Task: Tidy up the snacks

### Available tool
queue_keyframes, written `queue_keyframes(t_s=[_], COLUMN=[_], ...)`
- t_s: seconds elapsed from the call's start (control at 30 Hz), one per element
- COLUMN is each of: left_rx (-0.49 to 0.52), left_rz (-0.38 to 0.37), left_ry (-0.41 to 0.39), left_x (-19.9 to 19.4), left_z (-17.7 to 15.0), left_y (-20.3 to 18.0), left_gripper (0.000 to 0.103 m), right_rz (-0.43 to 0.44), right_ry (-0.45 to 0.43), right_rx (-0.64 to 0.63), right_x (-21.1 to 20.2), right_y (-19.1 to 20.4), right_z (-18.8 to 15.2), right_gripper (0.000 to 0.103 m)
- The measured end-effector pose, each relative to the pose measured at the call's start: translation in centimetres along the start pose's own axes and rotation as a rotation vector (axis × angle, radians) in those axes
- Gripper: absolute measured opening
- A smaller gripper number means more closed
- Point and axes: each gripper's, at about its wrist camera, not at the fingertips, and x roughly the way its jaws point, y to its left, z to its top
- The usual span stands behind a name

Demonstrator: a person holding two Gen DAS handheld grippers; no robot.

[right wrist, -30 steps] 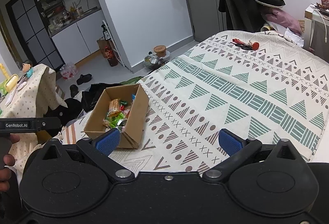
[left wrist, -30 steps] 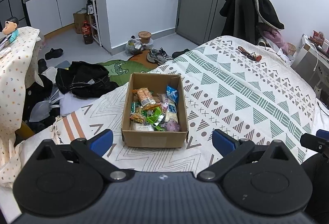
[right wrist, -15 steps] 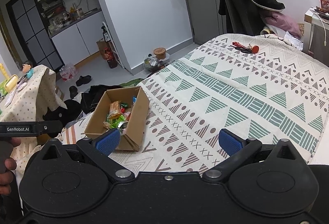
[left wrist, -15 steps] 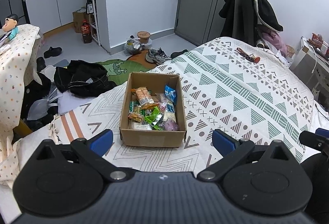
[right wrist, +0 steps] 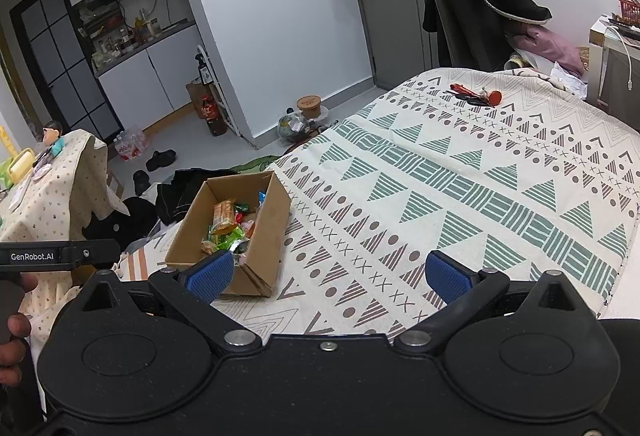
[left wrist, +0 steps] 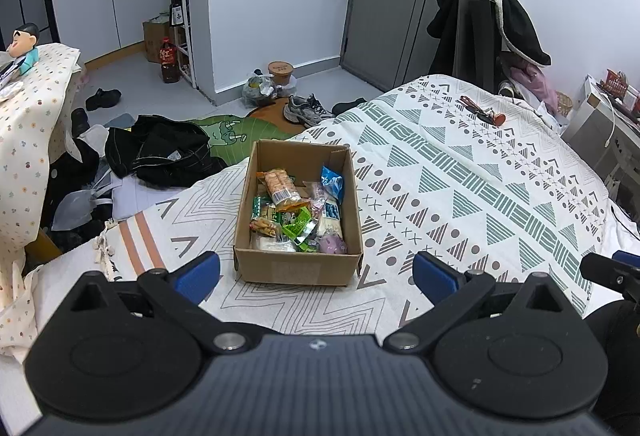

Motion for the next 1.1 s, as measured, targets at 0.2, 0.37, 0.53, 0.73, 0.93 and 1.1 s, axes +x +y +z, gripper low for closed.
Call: queue_keyframes(t_s=[0.2,0.37,0.53,0.73,0.93,1.1], left_rx=[-0.001,-0.001,-0.006,-0.009,-0.010,-0.011], left_rz=[-0.001,-0.001,0.002,0.002,0.001,0.002], left_ry=[0.000,0.001,-0.002,-0.003,-0.003,-0.004], left_x=[-0.03,0.00,-0.28,-0.54,-0.59,-0.62], left_z=[-0.02,-0.01,-0.03,0.11,0.15,0.07], left_y=[-0.01,0.10,-0.18,-0.34,-0.24,0.06], left_gripper=[0.102,0.102,0.102,0.102,0.102,0.102], right_rz=[0.000,0.000,0.000,0.001,-0.001,-0.001], right_ry=[0.001,0.000,0.000,0.000,-0.002,-0.002], right_rx=[0.000,-0.002,-0.001,-0.002,0.002,0.001], right_x=[0.02,0.00,0.00,0.01,-0.01,0.00], right_y=[0.01,-0.02,0.03,0.03,-0.01,-0.01], right_z=[-0.03,-0.04,-0.04,-0.07,0.06,0.07], right_gripper=[0.103,0.103,0.103,0.103,0.103,0.103])
